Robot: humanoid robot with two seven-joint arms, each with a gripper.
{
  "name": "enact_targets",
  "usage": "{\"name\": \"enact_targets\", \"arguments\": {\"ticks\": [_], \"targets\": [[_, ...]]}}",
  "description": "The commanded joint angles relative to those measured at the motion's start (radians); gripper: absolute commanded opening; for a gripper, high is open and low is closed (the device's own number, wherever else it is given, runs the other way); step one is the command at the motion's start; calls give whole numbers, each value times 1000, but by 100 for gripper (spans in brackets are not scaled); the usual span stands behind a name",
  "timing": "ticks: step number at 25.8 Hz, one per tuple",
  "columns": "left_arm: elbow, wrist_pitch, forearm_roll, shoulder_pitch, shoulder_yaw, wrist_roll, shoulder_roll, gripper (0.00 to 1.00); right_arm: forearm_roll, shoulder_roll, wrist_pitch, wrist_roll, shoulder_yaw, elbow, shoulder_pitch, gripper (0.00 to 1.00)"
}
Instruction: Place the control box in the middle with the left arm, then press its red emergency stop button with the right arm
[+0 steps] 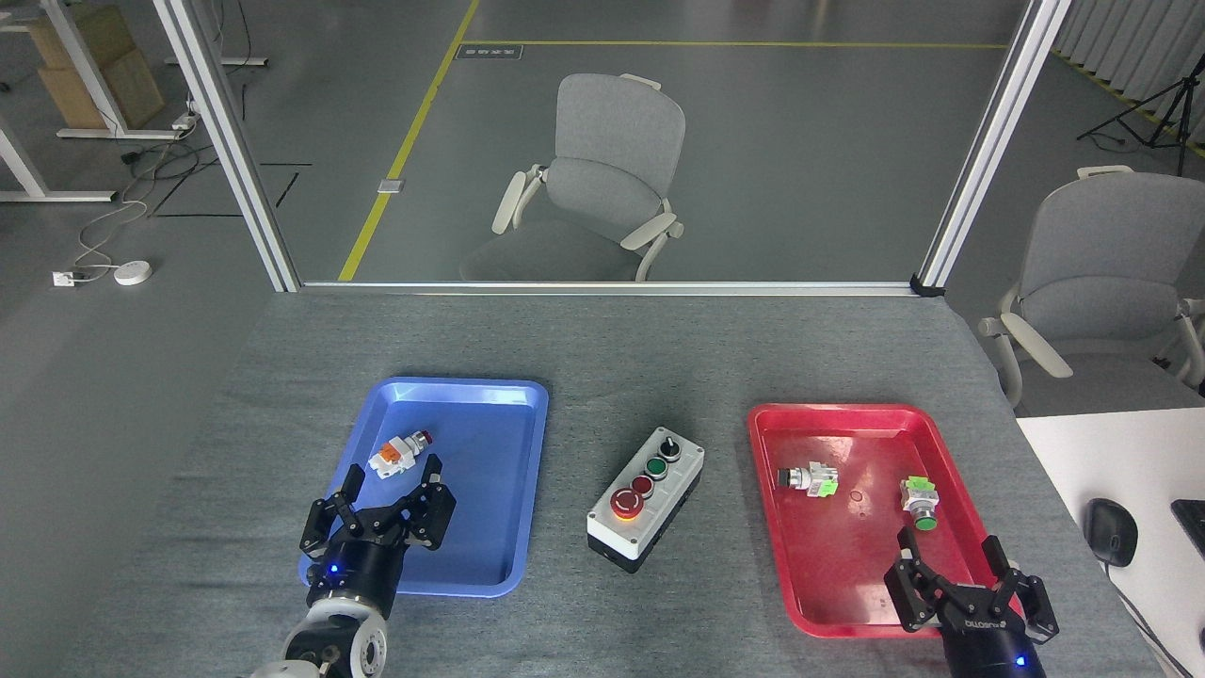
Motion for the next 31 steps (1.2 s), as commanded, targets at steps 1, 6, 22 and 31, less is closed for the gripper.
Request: {"name": "enact_targets", "arguments": {"ticks": [1,6,22,31], "targets": [[0,0,0,1,0,0,0,99,-12,10,11,67,-5,-56,-3,98],[0,0,0,0,1,0,0,99,-93,7,19,118,-5,-92,-2,98],[0,0,0,0,1,0,0,99,-96,-17,90,112,116,-93,23,98],[0,0,0,1,1,0,0,99,-95,-19,126,121,148,-131,46,98]]}}
